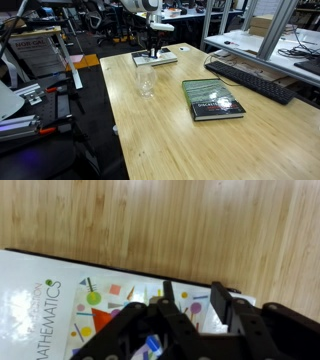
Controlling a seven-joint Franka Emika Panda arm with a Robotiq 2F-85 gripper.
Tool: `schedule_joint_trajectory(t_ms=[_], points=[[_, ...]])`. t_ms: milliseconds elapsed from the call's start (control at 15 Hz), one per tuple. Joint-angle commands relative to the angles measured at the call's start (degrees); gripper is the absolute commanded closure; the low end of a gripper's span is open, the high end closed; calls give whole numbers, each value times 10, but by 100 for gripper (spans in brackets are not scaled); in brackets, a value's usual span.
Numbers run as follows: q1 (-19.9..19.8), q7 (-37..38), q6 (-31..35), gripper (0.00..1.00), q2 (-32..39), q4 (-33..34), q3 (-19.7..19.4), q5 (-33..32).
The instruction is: Place the blue marker inside the glass
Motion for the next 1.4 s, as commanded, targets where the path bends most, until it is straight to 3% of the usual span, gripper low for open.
schedule_joint_trajectory(t_ms=[0,200,333,600,1000,1333], points=[[-7,-97,38,26,-27,-57,-4,-25],[-5,-170,64,5,-33,-73,-8,-45],[-4,-211,92,0,-41,-84,-9,-60],[-4,-271,149,0,-53,-100,-4,-57],[7,-248,138,0,-35,-79,4,-6],[22,-241,130,0,-25,-63,-6,-11]])
